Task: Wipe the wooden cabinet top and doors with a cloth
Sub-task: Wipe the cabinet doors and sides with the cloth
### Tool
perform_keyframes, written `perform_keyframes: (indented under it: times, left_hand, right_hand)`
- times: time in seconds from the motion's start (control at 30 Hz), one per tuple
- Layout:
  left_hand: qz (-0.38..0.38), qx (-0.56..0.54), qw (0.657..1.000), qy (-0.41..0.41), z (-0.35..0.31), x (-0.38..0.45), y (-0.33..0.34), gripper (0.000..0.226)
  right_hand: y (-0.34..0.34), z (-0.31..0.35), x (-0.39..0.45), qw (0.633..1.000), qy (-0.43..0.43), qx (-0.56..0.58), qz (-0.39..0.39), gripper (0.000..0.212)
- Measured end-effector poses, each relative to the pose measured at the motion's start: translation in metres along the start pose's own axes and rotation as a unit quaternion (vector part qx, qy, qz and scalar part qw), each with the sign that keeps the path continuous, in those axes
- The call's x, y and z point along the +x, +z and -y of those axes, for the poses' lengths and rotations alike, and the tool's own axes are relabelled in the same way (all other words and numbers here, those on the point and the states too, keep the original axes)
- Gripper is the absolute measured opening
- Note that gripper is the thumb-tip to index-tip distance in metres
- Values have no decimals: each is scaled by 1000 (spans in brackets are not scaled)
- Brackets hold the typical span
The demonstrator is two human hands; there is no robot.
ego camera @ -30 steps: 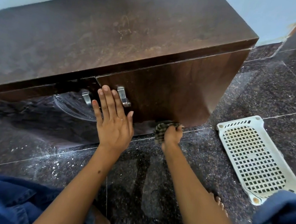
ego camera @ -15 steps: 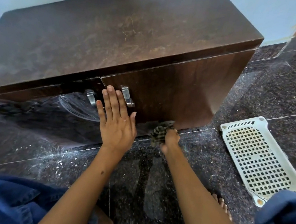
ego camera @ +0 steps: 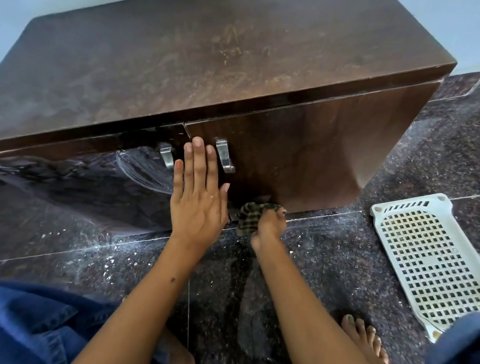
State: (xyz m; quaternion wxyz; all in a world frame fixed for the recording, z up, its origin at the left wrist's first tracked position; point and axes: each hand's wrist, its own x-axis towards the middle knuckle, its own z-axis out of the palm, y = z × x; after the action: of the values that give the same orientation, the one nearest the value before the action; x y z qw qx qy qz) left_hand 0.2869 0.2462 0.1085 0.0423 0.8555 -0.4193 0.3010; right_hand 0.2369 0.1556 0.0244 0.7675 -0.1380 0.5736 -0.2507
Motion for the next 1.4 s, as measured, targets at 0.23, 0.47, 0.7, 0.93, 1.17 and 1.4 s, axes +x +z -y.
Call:
perform_keyframes:
  times: [0.23, 0.47, 0.7, 0.93, 1.17, 1.4]
  left_hand:
    - [-10, -22, 999, 39, 14, -2, -5, 65]
    - [-1, -46, 997, 61, 22, -2, -10, 64]
    - [1, -68, 995, 69, 23, -2, -9, 63]
    - [-3, -77, 994, 81, 27, -3, -11, 63]
    - [0, -59, 996, 66, 29, -4, -10, 63]
    - [-1, -57, 996, 61, 40, -4, -12, 64]
  right_hand:
    - [17, 4, -15, 982, -171, -42, -68, 58]
    - [6, -8, -3, 999, -29, -36, -18, 38]
    - [3, -16, -1, 982, -138, -125, -36, 57]
    - [-9, -12, 19, 998, -34, -43, -1, 32]
    - [-1, -27, 16, 995, 5, -93, 29, 30]
    - [-1, -15, 13, 999, 7, -50, 21, 27]
